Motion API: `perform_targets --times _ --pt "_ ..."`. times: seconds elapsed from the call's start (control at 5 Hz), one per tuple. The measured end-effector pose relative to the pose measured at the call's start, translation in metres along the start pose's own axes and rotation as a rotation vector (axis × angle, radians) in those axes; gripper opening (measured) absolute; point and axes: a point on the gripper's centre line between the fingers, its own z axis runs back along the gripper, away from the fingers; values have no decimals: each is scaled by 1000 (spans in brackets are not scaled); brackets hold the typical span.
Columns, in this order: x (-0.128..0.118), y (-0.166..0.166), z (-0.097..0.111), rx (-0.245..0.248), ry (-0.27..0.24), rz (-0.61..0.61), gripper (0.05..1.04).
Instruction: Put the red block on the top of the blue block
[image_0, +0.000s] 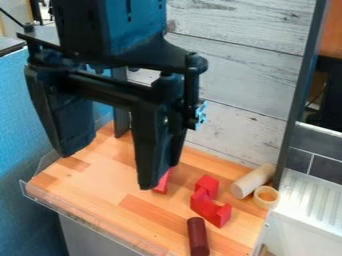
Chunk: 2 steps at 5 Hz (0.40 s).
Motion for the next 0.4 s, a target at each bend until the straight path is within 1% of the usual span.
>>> perform_targets --times 0.2,0.4 --pt "0 0 -2 0 0 8 999" --pt "31 3 -18 22 -3 91 999"
